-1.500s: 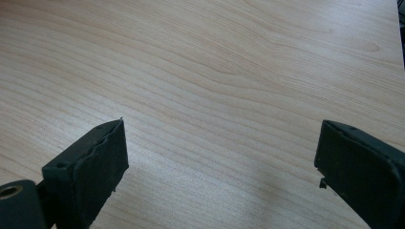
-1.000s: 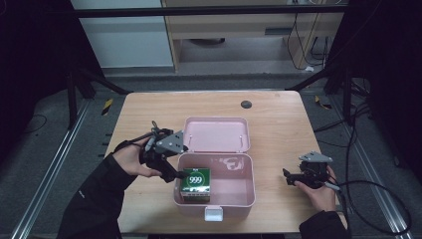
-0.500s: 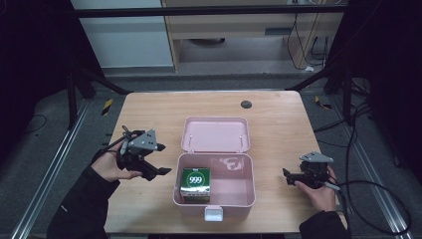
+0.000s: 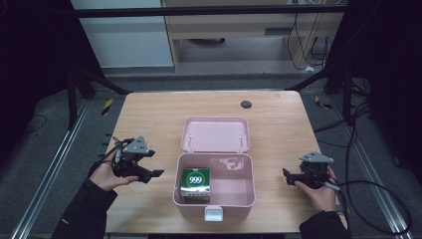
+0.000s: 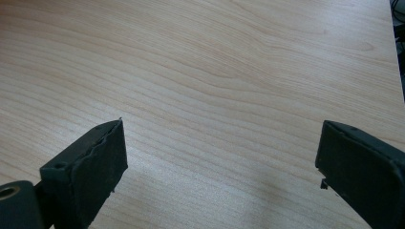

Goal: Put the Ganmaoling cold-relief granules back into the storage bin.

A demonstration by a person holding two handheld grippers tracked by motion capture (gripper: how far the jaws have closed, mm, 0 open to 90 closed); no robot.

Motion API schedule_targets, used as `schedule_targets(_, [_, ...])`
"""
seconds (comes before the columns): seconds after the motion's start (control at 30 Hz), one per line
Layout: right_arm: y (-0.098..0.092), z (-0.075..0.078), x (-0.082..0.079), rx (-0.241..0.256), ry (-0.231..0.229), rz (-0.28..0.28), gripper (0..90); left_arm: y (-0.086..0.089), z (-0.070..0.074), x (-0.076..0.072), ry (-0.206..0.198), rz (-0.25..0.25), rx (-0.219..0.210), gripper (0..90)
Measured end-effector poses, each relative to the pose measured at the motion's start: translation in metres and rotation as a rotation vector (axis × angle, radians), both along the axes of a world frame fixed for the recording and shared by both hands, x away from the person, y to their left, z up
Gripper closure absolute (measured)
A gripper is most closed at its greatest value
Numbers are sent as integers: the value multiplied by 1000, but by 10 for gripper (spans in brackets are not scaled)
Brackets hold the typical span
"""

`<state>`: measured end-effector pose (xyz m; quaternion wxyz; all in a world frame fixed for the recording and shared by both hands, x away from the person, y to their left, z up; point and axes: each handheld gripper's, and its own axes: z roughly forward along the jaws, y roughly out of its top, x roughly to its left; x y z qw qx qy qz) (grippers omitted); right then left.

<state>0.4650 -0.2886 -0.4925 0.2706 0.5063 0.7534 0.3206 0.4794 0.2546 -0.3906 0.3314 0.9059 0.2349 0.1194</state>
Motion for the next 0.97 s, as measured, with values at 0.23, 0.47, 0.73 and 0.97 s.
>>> schedule_targets(0.23, [0,0,0,-1,-2,-1,36,7,-25,2,20,88,0,225])
schedule_targets(0.47, [0,0,0,1,-2,-6,31,16,-40,5,7,200,-15,226])
schedule_targets(0.73, [-1,0,0,0,-8,-9,28,32,-57,5,16,307,-41,222])
schedule_targets(0.97, [-1,0,-1,6,-13,-15,26,47,-67,2,-1,383,-32,219])
